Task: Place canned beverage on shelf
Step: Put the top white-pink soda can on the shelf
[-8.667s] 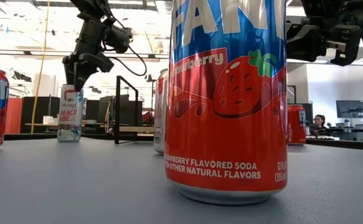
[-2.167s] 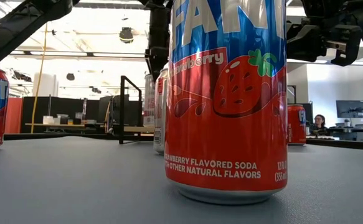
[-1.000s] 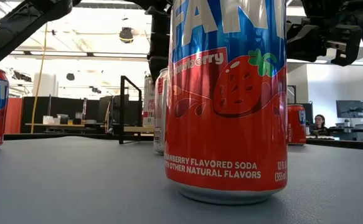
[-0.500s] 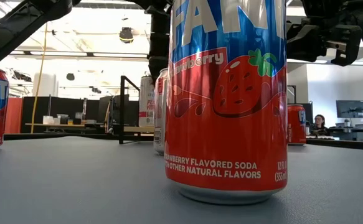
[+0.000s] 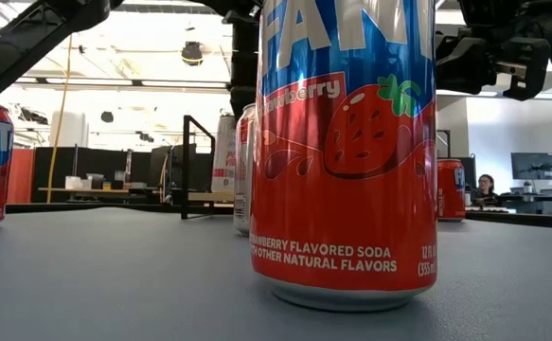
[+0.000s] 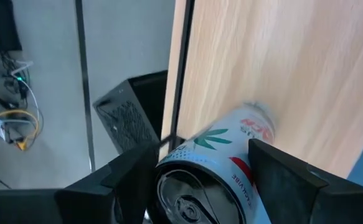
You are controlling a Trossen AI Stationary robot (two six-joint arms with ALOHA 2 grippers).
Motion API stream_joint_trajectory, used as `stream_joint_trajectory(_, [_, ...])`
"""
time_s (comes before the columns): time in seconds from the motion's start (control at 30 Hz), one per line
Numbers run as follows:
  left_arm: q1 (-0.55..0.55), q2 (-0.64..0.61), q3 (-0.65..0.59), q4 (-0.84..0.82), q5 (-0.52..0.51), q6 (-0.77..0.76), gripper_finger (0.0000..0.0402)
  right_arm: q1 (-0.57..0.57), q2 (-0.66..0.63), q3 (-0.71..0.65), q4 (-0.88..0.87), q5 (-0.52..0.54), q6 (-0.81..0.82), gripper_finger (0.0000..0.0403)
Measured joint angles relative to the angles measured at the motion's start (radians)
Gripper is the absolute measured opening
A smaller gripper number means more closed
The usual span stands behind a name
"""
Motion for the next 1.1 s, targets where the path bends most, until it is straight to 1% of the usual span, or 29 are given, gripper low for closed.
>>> stream_joint_trajectory(0.13, [-0.01,0.003,0.03,0.005,0.001,0.014,0.0237,-0.001,0.0,0.0,0.032,0.0,0.0,0.0111])
stream_joint_trajectory(0.4, [-0.044,0.004,0.135,0.004,-0.003,0.01,0.0237,-0.001,0.001,0.0,0.056,0.0,0.0,0.0111])
stream_joint_trajectory(0.5, [-0.054,-0.007,0.132,0.0,-0.037,0.001,0.0237,-0.002,0.022,0.0,0.101,0.0,0.0,0.0111])
stream_joint_trajectory(0.63, [-0.055,-0.011,0.132,-0.08,-0.076,-0.048,0.0238,-0.002,0.071,0.0,0.144,0.0,-0.013,0.0111])
stream_joint_trajectory(0.7, [-0.054,-0.011,0.132,-0.138,-0.062,-0.063,0.0238,-0.002,0.094,0.0,0.16,0.001,-0.022,0.0111])
stream_joint_trajectory(0.8, [-0.055,-0.012,0.132,-0.204,0.003,-0.075,0.0236,-0.002,0.114,0.0,0.178,0.002,-0.044,0.0111])
stream_joint_trajectory(0.87, [-0.059,-0.012,0.132,-0.228,0.064,-0.075,0.0228,-0.002,0.122,0.0,0.198,0.002,-0.044,0.0111])
stream_joint_trajectory(0.93, [-0.065,-0.012,0.132,-0.236,0.09,-0.075,0.0212,-0.002,0.123,0.0,0.201,0.002,-0.045,0.0111])
stream_joint_trajectory(1.03, [-0.069,-0.012,0.132,-0.235,0.077,-0.064,0.0181,-0.002,0.123,0.0,0.199,0.004,-0.044,0.0111])
stream_joint_trajectory(1.1, [-0.069,-0.012,0.132,-0.234,0.037,-0.058,0.0159,-0.002,0.123,0.0,0.197,0.009,-0.044,0.0111])
